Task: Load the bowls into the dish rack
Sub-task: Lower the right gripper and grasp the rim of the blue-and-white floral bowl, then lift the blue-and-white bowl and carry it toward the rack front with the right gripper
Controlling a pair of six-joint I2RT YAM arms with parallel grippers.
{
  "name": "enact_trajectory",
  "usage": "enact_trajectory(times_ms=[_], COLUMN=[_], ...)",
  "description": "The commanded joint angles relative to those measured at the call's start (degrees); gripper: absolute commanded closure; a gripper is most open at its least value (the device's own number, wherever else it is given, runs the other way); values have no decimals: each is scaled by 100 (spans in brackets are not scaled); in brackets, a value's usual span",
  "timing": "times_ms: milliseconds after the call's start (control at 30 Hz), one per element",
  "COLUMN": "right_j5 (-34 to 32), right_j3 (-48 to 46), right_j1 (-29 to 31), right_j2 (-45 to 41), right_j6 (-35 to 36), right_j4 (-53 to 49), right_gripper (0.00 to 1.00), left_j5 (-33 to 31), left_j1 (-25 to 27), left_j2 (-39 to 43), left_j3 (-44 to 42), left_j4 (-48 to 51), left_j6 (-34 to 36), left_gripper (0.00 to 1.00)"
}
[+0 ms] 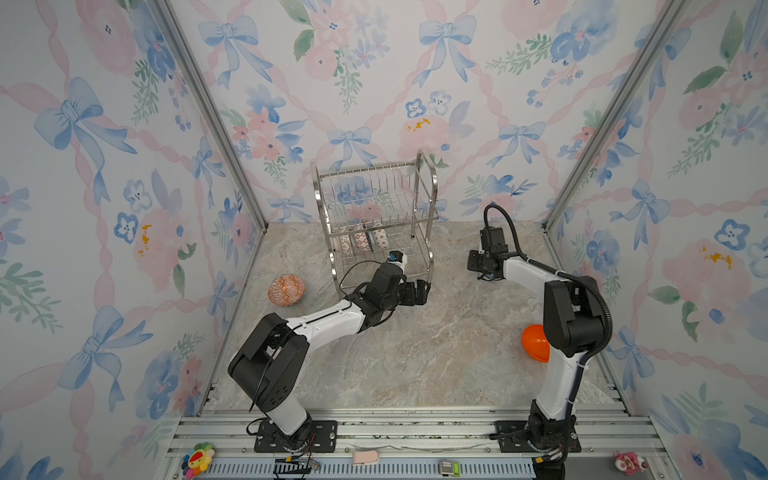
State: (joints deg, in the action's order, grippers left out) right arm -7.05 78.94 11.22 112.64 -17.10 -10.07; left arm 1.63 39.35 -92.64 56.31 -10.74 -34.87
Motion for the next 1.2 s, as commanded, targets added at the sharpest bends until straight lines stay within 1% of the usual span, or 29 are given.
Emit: enact_trajectory(times_ms=[0,167,267,333,400,533,733,867,1000,1067,1100,1167], right_j5=[267,741,1356,1498,1571,1590,1715,1856,2112,2193,2231,2289], right_j3=[-263,-743,-1174,-1392,-1574,-1942,-2468,-2593,-2531,-2427,-2361,-2143], right_j1=[29,64,104,206,353,744,1510,2053,2401,2562,2621,2747], right_j2=[-299,-969,-1410,-1703,-2021,-2607,-3275,-3273,-2870,-2590,-2453,-2166], right_j6=[-199,-471,-700,-809,-868,-1006,-1248,-1461,-1743,-1832,-2024,-2141], right_j4=[-58,198,692,861,978,1240,2047,2822,3752,4189,4360,4509], right_gripper=[92,99,100,100,100,100,100,100,100,100,100,100], left_j5=[-130,-12,-13,60,212,670,1324,1674,2120,2345,2427,2534], left_j1=[20,-102,-185,-299,-479,-1042,-1922,-2564,-3127,-3316,-3382,-3490], left_j2=[287,631,941,1174,1404,1868,2479,2856,2989,2948,2921,2924], left_j3=[-133,-288,-430,-558,-738,-1094,-1369,-1750,-1838,-1836,-1822,-1818], left_j4=[218,352,456,501,502,488,625,740,700,637,635,635], left_j6=[146,82,75,31,-70,-278,-535,-710,-865,-956,-975,-995], left_gripper=[2,2,2,2,2,2,2,2,2,2,2,2])
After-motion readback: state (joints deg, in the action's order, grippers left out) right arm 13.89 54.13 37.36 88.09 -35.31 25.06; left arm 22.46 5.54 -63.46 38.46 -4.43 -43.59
